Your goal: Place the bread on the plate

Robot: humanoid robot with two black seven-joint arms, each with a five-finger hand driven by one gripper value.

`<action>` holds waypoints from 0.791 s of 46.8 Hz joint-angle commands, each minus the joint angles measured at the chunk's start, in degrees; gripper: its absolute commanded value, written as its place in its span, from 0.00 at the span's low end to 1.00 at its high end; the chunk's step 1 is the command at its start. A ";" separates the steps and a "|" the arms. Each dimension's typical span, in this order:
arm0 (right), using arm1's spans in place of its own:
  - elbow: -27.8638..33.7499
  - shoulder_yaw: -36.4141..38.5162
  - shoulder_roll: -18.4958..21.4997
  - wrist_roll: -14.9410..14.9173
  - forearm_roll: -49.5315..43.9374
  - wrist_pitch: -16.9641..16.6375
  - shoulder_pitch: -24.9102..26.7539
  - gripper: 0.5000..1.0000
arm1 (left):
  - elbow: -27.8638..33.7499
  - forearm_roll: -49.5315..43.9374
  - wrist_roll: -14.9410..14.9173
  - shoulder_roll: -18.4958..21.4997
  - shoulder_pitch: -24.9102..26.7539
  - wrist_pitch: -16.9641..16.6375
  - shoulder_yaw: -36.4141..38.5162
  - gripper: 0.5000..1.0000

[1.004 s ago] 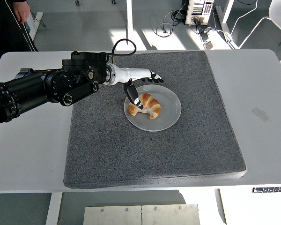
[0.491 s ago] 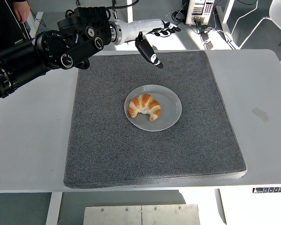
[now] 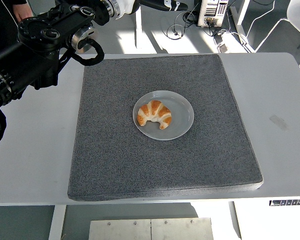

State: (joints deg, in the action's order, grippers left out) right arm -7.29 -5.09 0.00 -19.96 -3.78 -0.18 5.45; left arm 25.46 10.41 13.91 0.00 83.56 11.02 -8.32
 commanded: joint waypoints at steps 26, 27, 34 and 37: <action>0.17 0.08 0.00 0.10 0.00 0.26 -0.09 1.00 | -0.15 -13.74 0.16 1.23 -18.52 1.20 -25.86 0.96; 0.17 0.08 0.00 0.18 0.00 0.26 -0.09 1.00 | -0.15 -14.53 0.16 1.23 -19.04 1.20 -26.65 0.96; 0.08 -0.01 0.00 0.18 0.00 0.18 -0.09 1.00 | -0.15 -16.74 0.16 1.14 -22.12 1.20 -32.45 0.96; -0.01 0.08 0.00 0.18 0.00 0.18 -0.09 1.00 | -0.15 -16.91 0.16 0.88 -23.09 1.28 -33.69 0.96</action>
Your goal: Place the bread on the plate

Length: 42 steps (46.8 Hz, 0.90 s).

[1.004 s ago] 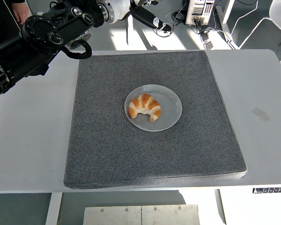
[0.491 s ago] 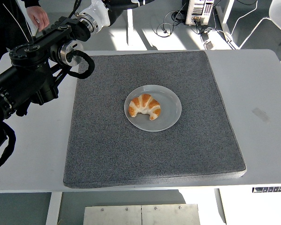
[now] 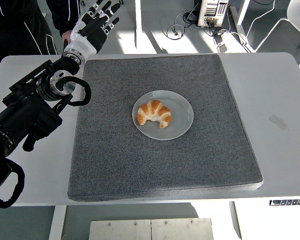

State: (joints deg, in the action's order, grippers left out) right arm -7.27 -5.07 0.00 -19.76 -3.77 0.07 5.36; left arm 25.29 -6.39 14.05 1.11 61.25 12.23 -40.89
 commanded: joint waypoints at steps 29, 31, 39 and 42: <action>-0.02 -0.03 0.00 -0.01 -0.01 -0.16 0.09 1.00 | 0.02 -2.66 -0.16 -1.11 -3.68 0.78 -3.05 0.96; -0.02 -0.03 0.00 -0.01 -0.01 -0.16 0.09 1.00 | 0.02 -2.66 -0.07 -1.11 -4.21 0.78 -3.05 0.96; -0.02 -0.12 0.00 -0.01 -0.01 -0.16 0.09 1.00 | 0.02 -3.36 -0.07 -1.11 -4.48 0.78 -2.96 0.96; -0.02 -0.12 0.00 -0.01 -0.01 -0.07 0.09 1.00 | 0.02 -3.36 -0.07 -1.11 -4.48 0.78 -2.96 0.96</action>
